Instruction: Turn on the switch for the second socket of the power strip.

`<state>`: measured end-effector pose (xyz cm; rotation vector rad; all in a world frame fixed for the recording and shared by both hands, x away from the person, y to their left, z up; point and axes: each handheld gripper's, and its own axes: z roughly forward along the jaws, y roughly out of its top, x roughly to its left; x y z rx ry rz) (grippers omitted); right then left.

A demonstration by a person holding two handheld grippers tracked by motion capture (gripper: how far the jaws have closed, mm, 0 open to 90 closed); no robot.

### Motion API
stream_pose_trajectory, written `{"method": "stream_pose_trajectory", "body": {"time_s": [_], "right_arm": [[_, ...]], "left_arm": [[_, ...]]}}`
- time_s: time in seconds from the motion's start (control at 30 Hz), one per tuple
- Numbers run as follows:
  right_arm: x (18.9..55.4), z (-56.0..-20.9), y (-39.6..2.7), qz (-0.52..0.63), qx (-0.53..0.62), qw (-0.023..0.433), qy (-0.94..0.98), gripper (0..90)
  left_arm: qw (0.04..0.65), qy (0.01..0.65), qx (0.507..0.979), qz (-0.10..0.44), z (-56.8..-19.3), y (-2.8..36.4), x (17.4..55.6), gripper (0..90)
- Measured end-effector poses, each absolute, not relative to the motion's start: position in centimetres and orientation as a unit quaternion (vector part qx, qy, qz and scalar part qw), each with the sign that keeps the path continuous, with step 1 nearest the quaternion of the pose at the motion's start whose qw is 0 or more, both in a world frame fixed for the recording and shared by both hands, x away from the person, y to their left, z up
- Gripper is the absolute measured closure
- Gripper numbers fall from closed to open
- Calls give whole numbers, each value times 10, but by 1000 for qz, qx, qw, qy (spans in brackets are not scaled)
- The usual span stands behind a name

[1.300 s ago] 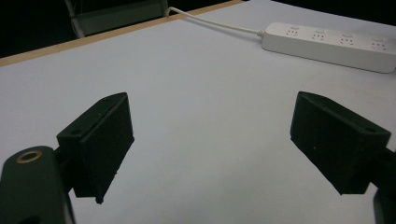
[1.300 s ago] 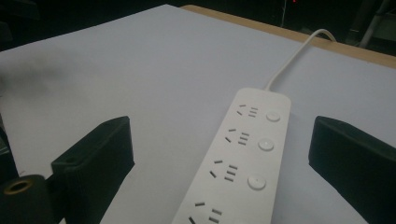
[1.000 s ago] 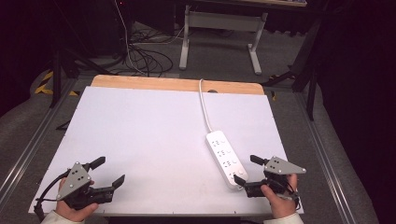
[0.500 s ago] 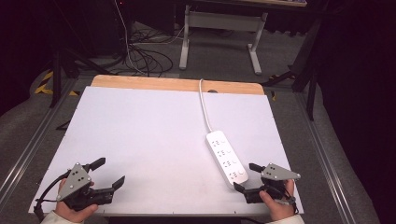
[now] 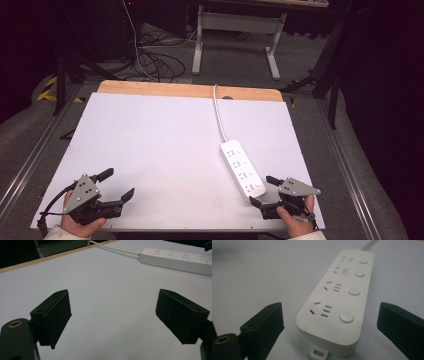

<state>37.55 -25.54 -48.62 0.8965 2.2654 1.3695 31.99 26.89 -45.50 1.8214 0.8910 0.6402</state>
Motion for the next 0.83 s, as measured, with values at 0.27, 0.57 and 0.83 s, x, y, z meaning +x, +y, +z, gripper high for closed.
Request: {"method": "stream_pose_trajectory", "body": {"time_s": [0.27,0.57,0.83], "right_arm": [[376,-485,-257,481,318,175,798,72],[375,-485,-256,478,315,175,801,72],[375,-484,-256,480,315,179,799,72]], "left_arm": [[485,367,749,264,-455,269,320,134],[485,366,749,264,-455,269,320,134],[484,365,750,265,-455,269,320,134]]}}
